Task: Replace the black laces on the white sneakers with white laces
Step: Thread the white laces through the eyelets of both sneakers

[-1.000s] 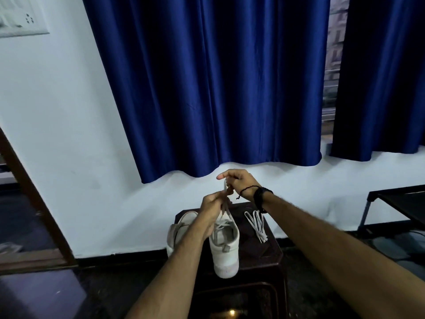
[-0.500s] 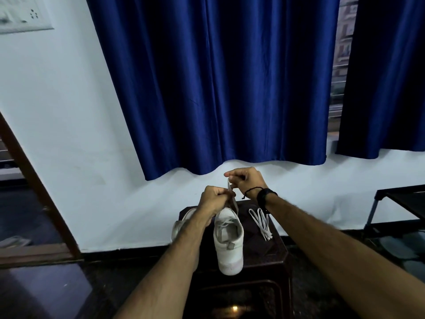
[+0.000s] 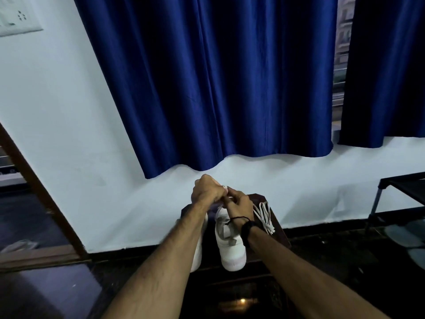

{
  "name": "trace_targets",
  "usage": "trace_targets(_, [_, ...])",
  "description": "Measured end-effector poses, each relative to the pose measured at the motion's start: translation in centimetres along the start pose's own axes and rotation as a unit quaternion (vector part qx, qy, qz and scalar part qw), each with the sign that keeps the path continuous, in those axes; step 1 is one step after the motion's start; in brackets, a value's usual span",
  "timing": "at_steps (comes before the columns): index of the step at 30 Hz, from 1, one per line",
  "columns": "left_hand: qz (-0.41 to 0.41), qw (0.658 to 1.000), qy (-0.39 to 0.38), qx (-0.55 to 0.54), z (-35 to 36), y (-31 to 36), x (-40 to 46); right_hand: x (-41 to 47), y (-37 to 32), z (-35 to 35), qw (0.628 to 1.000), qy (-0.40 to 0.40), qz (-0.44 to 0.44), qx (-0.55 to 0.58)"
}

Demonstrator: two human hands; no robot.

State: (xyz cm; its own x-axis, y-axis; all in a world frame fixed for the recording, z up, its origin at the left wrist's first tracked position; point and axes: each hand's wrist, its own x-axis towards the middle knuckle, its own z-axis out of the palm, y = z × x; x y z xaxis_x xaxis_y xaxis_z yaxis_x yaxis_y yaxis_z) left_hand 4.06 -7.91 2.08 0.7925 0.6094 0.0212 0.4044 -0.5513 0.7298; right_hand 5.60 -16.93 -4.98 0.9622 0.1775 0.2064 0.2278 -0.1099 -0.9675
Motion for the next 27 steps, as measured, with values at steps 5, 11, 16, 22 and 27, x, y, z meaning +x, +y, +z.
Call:
trace_targets(5, [-0.042, 0.999, 0.010, -0.013, -0.9, -0.2, 0.2, -0.3, -0.4, 0.2, 0.998, -0.007, -0.060, -0.035])
trace_targets(11, [0.016, 0.998, -0.047, -0.024, -1.5, -1.0, 0.6, 0.9, 0.4, -1.0, 0.997, -0.001, -0.079, -0.027])
trace_targets(16, [0.090, 0.992, -0.090, 0.021, -1.6, -3.0, -0.3, 1.6, 0.1, -2.8, 0.998, -0.038, -0.030, 0.050])
trace_targets(22, [0.133, 0.952, -0.166, 0.220, 3.1, -6.3, -2.1, 1.2, -0.5, -3.1, 0.963, -0.115, 0.049, 0.238])
trace_targets(27, [0.186, 0.946, -0.088, 0.251, 6.0, -7.0, -2.6, 1.5, -0.9, -3.3, 0.953, -0.112, 0.069, 0.272])
